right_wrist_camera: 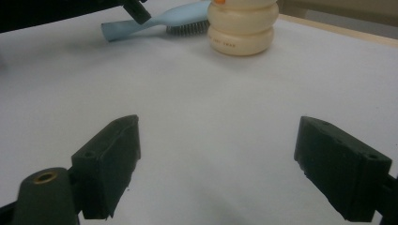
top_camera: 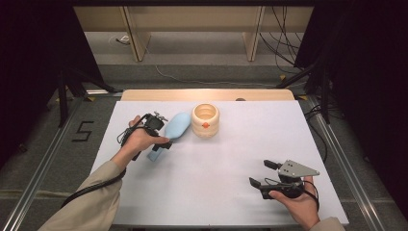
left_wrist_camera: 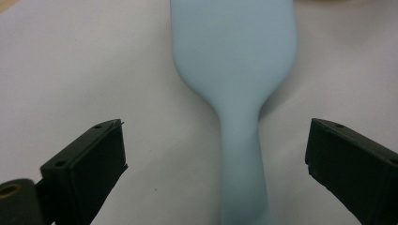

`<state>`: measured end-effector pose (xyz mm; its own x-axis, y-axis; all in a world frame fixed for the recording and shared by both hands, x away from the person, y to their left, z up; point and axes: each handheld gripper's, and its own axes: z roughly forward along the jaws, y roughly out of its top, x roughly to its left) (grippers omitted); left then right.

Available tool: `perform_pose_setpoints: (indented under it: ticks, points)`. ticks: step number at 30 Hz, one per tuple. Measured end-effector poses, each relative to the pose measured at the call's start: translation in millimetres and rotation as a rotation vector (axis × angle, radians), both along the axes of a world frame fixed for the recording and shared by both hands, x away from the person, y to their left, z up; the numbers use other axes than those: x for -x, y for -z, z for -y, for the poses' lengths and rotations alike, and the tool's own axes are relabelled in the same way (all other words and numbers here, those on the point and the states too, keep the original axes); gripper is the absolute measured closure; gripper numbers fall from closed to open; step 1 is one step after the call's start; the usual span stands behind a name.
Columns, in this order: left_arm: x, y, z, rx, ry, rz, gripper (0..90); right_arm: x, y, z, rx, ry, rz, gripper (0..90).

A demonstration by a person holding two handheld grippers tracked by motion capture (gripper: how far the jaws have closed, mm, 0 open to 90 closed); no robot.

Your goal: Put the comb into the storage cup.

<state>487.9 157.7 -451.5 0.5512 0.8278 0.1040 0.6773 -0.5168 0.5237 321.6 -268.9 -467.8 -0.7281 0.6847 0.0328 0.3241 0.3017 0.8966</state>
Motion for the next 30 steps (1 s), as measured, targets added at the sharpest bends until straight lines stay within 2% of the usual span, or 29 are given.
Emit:
perform_pose_setpoints:
  ticks: [9,17,30]
  points:
    - [-8.0,5.5,2.8,-0.013,-0.014,-0.033,6.2,0.2,-0.1,-0.2,0.000,0.000,0.001,15.9]
    - [-10.9,6.8,4.9,-0.004,-0.026,-0.053,8.4,0.2,-0.1,-0.2,0.001,-0.002,0.000,15.9]
    - [-13.0,7.6,8.4,-0.008,-0.030,-0.071,16.2,0.0,0.0,-0.3,0.001,-0.002,0.000,15.9]
